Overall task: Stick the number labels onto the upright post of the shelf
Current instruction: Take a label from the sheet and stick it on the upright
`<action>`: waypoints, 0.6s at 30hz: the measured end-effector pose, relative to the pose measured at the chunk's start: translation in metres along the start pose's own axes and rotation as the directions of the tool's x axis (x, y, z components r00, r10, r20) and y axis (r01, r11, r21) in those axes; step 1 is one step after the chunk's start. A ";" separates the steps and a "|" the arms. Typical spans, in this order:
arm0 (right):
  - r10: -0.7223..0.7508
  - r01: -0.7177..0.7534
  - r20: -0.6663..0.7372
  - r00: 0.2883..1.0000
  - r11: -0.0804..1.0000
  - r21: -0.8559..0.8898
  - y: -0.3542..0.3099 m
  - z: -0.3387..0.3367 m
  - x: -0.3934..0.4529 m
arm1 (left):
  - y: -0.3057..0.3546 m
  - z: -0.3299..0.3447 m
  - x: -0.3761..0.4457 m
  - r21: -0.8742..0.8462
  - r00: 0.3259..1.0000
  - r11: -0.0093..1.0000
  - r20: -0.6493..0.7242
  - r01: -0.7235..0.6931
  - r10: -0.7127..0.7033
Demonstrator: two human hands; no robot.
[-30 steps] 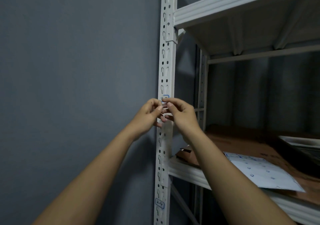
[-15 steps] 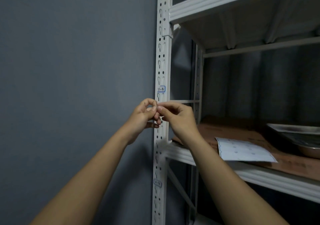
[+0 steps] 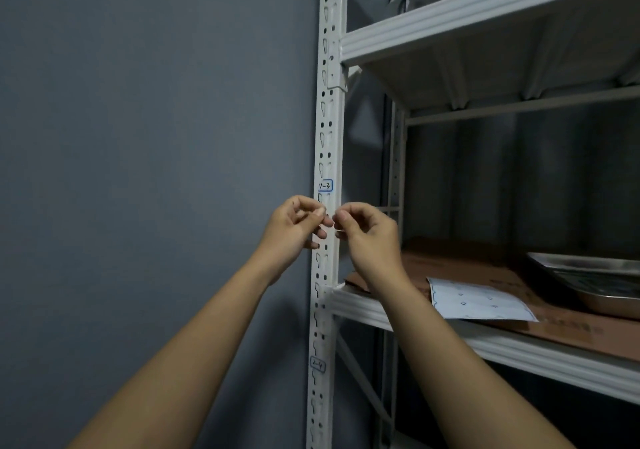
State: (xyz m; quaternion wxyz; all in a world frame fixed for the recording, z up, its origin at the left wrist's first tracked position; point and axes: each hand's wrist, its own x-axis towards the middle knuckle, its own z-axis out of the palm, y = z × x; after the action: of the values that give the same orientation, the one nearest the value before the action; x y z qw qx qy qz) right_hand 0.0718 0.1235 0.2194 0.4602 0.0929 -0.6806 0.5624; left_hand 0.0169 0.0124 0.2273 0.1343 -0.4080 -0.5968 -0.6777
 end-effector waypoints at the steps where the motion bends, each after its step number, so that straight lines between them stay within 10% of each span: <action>1: 0.026 -0.026 0.007 1.000 0.999 0.042 -0.001 -0.001 0.000 | 0.001 0.000 0.000 0.030 1.000 0.999 0.004 -0.021 0.021; 18: 0.067 -0.069 0.018 0.998 0.962 0.264 -0.011 -0.014 -0.001 | 0.009 0.018 -0.002 0.008 0.988 0.995 -0.118 -0.095 0.096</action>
State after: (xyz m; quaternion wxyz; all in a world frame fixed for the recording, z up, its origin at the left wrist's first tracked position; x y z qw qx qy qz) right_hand 0.0865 0.1309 0.2253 0.4211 0.1324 -0.6045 0.6632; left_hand 0.0308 0.0260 0.2312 0.2022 -0.3951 -0.5683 -0.6929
